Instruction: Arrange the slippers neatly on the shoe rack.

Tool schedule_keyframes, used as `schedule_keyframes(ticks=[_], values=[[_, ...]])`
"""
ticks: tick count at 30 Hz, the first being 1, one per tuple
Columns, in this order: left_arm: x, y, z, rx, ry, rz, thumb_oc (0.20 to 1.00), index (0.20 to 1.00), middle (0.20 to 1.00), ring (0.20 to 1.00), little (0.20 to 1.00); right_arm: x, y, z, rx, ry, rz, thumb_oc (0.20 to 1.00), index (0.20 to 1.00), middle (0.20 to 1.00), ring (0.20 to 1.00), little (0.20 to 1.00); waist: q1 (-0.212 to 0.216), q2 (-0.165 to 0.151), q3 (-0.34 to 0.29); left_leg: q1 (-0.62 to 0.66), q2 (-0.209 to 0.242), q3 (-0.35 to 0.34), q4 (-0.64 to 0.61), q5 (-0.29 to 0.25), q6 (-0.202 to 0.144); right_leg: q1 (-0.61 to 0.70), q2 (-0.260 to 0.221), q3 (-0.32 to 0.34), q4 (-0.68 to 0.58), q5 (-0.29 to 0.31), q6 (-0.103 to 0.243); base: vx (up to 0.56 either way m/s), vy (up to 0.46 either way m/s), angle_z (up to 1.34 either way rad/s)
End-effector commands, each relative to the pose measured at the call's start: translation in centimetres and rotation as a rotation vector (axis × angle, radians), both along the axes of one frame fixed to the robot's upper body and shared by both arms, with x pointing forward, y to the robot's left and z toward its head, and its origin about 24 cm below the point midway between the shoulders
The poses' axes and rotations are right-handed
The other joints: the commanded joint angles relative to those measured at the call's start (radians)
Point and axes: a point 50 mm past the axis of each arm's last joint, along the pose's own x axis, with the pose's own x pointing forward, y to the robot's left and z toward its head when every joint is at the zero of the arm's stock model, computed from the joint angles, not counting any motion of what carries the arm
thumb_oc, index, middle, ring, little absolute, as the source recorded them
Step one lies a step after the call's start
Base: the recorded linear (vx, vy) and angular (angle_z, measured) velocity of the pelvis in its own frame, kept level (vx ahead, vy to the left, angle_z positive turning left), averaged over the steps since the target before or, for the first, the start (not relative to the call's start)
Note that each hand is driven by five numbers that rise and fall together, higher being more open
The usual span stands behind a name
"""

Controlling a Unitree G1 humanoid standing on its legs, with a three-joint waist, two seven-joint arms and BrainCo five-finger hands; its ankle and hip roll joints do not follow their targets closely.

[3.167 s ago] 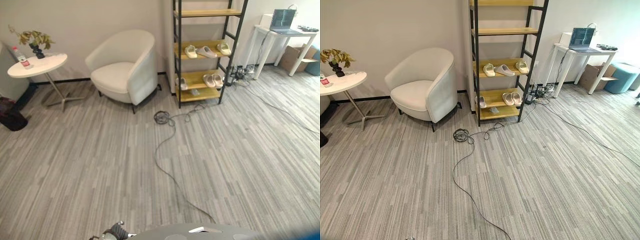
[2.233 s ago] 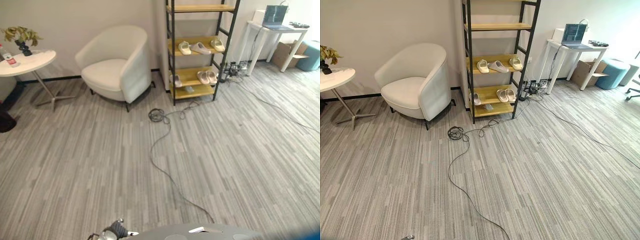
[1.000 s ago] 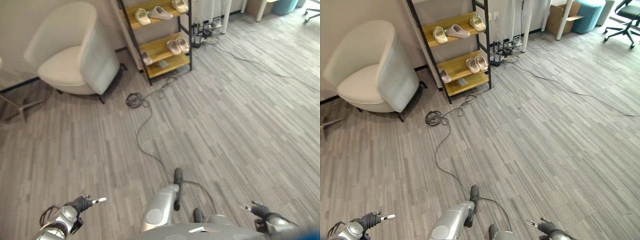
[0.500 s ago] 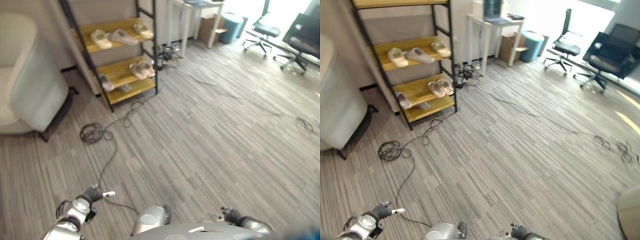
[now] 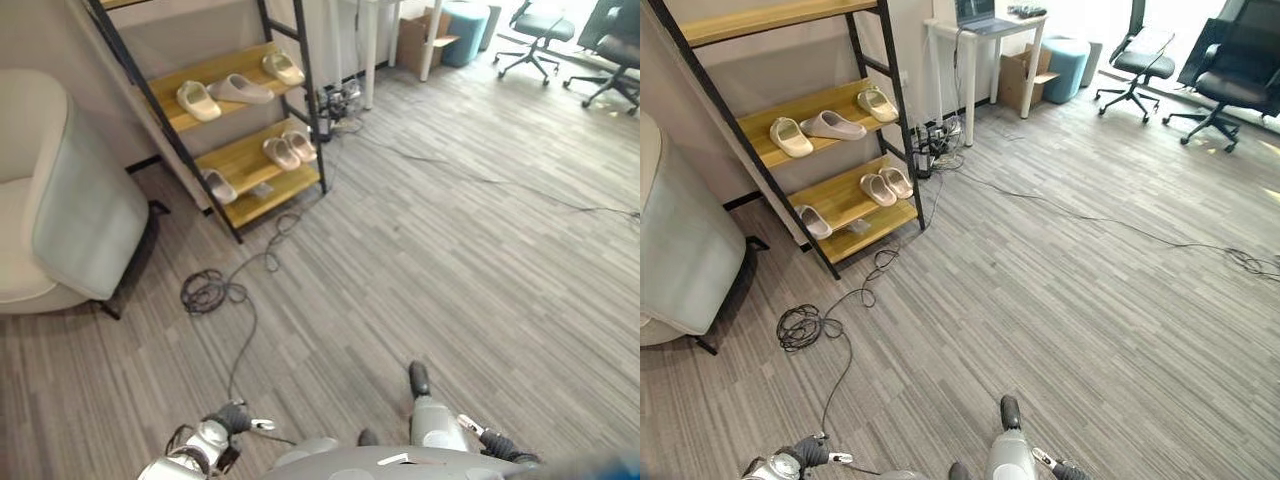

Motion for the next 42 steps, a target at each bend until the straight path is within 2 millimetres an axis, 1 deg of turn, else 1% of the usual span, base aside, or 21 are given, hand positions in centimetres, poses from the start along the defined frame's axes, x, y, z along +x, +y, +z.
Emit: schedule_keyframes(ticks=[1,4,6,7,8,10,12,15,16,19,24,26,27,28,29,31,33,35,37,39,42], values=[[-0.3,1.1,0.3,0.055,-0.005,-0.061,1.0,1.0,1.0,1.0,1.0,0.7,-2.2,0.7,-0.08,0.004,0.059,1.0,1.0,1.0,1.0,1.0,0.013,-0.002,-0.033,0.042,0.174,-0.01,0.133,-0.13,-0.115,-0.035,-0.028,0.072,0.14,-0.059,0.071,0.31,-0.237,0.82],[-0.8,0.7,0.0,0.046,0.009,-0.064,1.0,1.0,1.0,1.0,1.0,1.0,-2.1,0.7,-0.087,0.009,0.112,1.0,1.0,1.0,1.0,1.0,0.015,0.006,-0.047,0.063,0.225,-0.031,0.14,-0.099,-0.146,-0.027,0.003,0.043,0.174,-0.105,0.035,0.32,-0.269,0.69],[-1.0,0.5,-0.1,0.042,0.011,-0.07,1.0,1.0,1.0,1.0,1.0,1.2,-2.1,0.7,-0.096,0.017,0.155,1.0,1.0,1.0,1.0,1.0,0.026,0.007,-0.056,0.012,0.275,-0.038,0.249,0.001,-0.18,0.012,0.037,0.018,0.178,-0.146,-0.005,0.21,-0.235,0.34],[-1.0,0.5,-0.1,0.042,0.011,-0.07,1.0,1.0,1.0,1.0,1.0,1.2,-2.1,0.7,-0.096,0.017,0.155,1.0,1.0,1.0,1.0,1.0,0.024,0.009,-0.057,0.009,0.277,-0.041,0.254,-0.002,-0.181,0.011,0.038,0.015,0.178,-0.147,-0.006,0.18,-0.199,0.44],[-0.9,0.5,0.0,0.038,0.002,-0.063,1.0,1.0,1.0,1.0,1.0,1.7,-2.1,0.8,-0.101,0.009,0.177,1.0,1.0,1.0,1.0,1.0,0.035,0.0,-0.053,-0.033,0.292,-0.043,0.347,0.067,-0.191,0.035,0.047,0.01,0.171,-0.16,-0.026,0.13,-0.158,0.26],[0.1,0.2,0.2,0.02,-0.029,-0.052,1.0,1.0,1.0,1.0,1.0,2.0,-2.5,1.0,-0.125,0.007,0.198,1.0,1.0,1.0,1.0,1.0,0.062,-0.031,-0.025,-0.15,0.304,-0.042,0.576,0.188,-0.183,0.093,0.044,-0.011,0.145,-0.177,-0.063,0.15,-0.279,0.01],[2.4,0.5,1.1,0.056,-0.106,-0.079,1.0,1.0,1.0,1.0,1.0,3.7,-3.7,1.9,-0.175,-0.038,0.221,1.0,1.0,1.0,1.0,1.0,0.099,-0.068,0.025,-0.284,0.35,0.065,0.718,0.175,-0.132,0.163,0.055,-0.038,0.137,-0.211,-0.098,0.21,-0.378,-0.04],[3.6,1.0,1.6,0.075,-0.141,-0.094,1.0,1.0,1.0,1.0,1.0,4.5,-4.6,2.5,-0.211,-0.061,0.239,1.0,1.0,1.0,1.0,1.0,0.13,-0.067,0.041,-0.374,0.318,0.147,0.608,0.1,-0.125,0.211,0.068,-0.051,0.125,-0.236,-0.092,0.33,-0.11,0.1],[3.4,0.9,1.6,0.076,-0.136,-0.107,1.0,1.0,1.0,1.0,1.0,4.5,-4.7,2.5,-0.222,-0.06,0.248,1.0,1.0,1.0,1.0,1.0,0.174,-0.063,0.041,-0.421,0.232,0.196,0.382,0.103,-0.107,0.261,0.091,-0.055,0.096,-0.247,-0.077,0.5,-0.025,0.28],[3.1,1.9,1.7,0.091,-0.123,-0.092,1.0,1.0,1.0,1.0,1.0,4.2,-5.0,2.5,-0.233,-0.042,0.262,1.0,1.0,1.0,1.0,1.0,0.23,-0.043,0.02,-0.437,0.207,0.251,0.131,0.219,-0.131,0.332,0.138,-0.048,0.053,-0.277,-0.076,0.4,-0.015,0.09],[0.0,4.6,1.6,0.145,-0.044,-0.003,1.0,1.0,1.0,1.0,1.0,4.1,-4.0,2.1,-0.215,-0.022,0.322,1.0,1.0,1.0,1.0,1.0,0.255,-0.069,-0.026,-0.38,0.152,0.204,0.11,0.178,-0.072,0.346,0.146,-0.03,0.138,-0.31,-0.052,0.3,0.014,-0.37],[-0.4,5.7,2.0,0.168,-0.039,0.042,1.0,1.0,1.0,1.0,1.0,4.5,-3.1,1.9,-0.194,-0.019,0.366,1.0,1.0,1.0,1.0,1.0,0.246,-0.088,-0.036,-0.319,0.141,0.198,0.113,0.122,-0.036,0.286,0.125,-0.033,0.375,-0.218,0.049,0.3,0.037,-0.12],[-0.4,5.7,2.0,0.168,-0.039,0.042,1.0,1.0,1.0,1.0,1.0,4.5,-3.1,1.9,-0.194,-0.019,0.366,1.0,1.0,1.0,1.0,1.0,0.248,-0.085,-0.039,-0.322,0.145,0.198,0.111,0.124,-0.037,0.283,0.128,-0.032,0.372,-0.214,0.048,0.21,0.017,0.01],[-0.1,5.7,2.0,0.172,-0.05,0.05,1.0,1.0,1.0,1.0,1.0,5.3,-2.2,1.8,-0.178,-0.037,0.403,1.0,1.0,1.0,1.0,1.0,0.238,-0.067,-0.036,-0.278,0.166,0.191,0.1,0.107,-0.028,0.205,0.105,-0.072,0.511,-0.15,0.105,0.13,0.009,-0.02],[-0.1,5.7,2.0,0.172,-0.05,0.05,1.0,1.0,1.0,1.0,1.0,5.4,-2.2,1.8,-0.178,-0.037,0.404,1.0,1.0,1.0,1.0,1.0,0.237,-0.069,-0.035,-0.278,0.164,0.19,0.101,0.107,-0.028,0.203,0.102,-0.073,0.517,-0.154,0.105,0.31,0.012,-0.09],[0.1,5.4,2.0,0.164,-0.056,0.057,1.0,1.0,1.0,1.0,1.0,5.5,-1.9,1.8,-0.175,-0.04,0.414,1.0,1.0,1.0,1.0,1.0,0.214,-0.053,-0.031,-0.229,0.165,0.173,0.081,0.093,-0.026,0.169,0.059,-0.111,0.497,-0.177,0.092,0.23,-0.009,-0.07],[1.2,4.5,1.9,0.142,-0.09,0.039,1.0,1.0,1.0,1.0,1.0,5.6,-1.8,1.8,-0.18,-0.051,0.418,1.0,1.0,1.0,1.0,1.0,0.185,-0.03,-0.027,-0.19,0.171,0.129,0.077,0.064,-0.035,0.102,0.0,-0.118,0.4,-0.24,0.034,0.29,-0.114,0.21],[1.8,4.1,2.0,0.136,-0.113,0.026,1.0,1.0,1.0,1.0,1.0,5.7,-1.9,1.9,-0.182,-0.057,0.414,1.0,1.0,1.0,1.0,1.0,0.173,-0.027,-0.023,-0.184,0.169,0.112,0.086,0.05,-0.041,0.09,-0.023,-0.104,0.365,-0.235,0.028,0.19,-0.116,0.28],[5.0,3.9,3.2,0.181,-0.213,-0.079,1.0,1.0,1.0,1.0,1.0,4.1,-2.7,1.6,-0.201,0.006,0.409,1.0,1.0,1.0,1.0,1.0,0.143,-0.025,-0.013,-0.154,0.168,0.053,0.094,0.006,-0.07,0.032,-0.101,-0.03,0.208,-0.167,0.036,0.29,-0.241,0.74],[6.3,4.3,4.0,0.203,-0.237,-0.122,1.0,1.0,1.0,1.0,1.0,2.6,-3.2,1.4,-0.206,0.06,0.408,1.0,1.0,1.0,1.0,1.0,0.116,-0.024,-0.004,-0.125,0.175,0.019,0.105,-0.031,-0.088,0.013,-0.147,0.005,0.125,-0.115,0.05,0.34,-0.262,0.89],[6.3,4.6,4.1,0.215,-0.226,-0.142,1.0,1.0,1.0,1.0,1.0,2.0,-3.2,1.2,-0.197,0.085,0.393,1.0,1.0,1.0,1.0,1.0,0.095,-0.036,-0.004,-0.085,0.187,-0.018,0.105,-0.069,-0.111,0.019,-0.164,0.026,0.071,-0.073,0.08,0.34,-0.309,0.59]])
